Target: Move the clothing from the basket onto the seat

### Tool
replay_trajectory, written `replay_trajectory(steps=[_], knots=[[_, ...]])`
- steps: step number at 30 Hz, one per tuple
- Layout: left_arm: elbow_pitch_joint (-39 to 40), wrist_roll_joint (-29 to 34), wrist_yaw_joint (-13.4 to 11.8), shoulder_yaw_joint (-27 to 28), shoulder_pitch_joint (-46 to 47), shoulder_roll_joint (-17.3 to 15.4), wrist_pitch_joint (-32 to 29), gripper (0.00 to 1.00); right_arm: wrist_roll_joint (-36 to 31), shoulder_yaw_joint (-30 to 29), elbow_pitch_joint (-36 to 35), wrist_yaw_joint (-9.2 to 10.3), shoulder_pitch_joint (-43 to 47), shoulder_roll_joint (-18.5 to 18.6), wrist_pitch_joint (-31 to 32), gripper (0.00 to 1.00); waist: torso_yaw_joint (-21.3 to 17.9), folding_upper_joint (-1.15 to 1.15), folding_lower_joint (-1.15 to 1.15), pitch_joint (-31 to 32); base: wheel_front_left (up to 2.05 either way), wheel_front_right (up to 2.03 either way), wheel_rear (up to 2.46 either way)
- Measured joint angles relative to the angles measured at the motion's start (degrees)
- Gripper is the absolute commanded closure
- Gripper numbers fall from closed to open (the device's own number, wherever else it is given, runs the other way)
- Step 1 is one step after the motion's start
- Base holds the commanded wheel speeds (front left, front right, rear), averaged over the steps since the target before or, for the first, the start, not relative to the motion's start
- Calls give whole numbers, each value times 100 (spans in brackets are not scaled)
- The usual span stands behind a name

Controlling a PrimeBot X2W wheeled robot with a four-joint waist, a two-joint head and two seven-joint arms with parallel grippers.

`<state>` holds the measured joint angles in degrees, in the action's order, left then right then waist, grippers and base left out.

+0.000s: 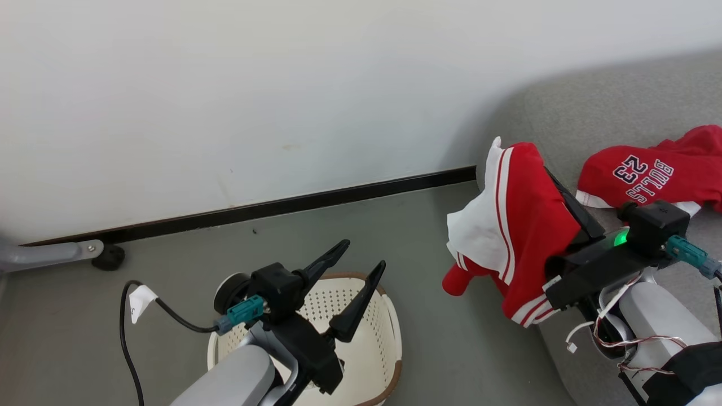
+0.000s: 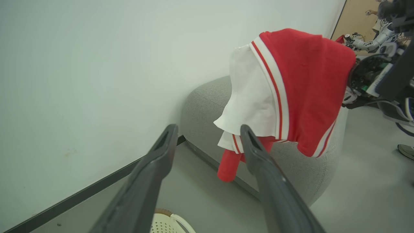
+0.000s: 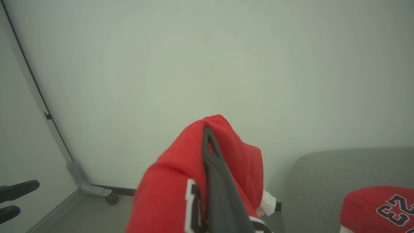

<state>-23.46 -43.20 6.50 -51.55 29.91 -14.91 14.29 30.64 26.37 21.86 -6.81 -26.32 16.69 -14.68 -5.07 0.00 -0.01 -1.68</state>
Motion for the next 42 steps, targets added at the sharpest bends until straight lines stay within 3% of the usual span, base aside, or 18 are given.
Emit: replay_trajectory(steps=[26,42], knots=[[599,201,-145,196,-474,85,1,0,-419,-788,-1355,286,966,309,-1,100,-1409,0,1,90,0,0,0],[683,434,-137,236,-473,125,1,0,-509,-1229,-1847,427,1449,350,-1,100,-1761,0,1,15,0,0,0]])
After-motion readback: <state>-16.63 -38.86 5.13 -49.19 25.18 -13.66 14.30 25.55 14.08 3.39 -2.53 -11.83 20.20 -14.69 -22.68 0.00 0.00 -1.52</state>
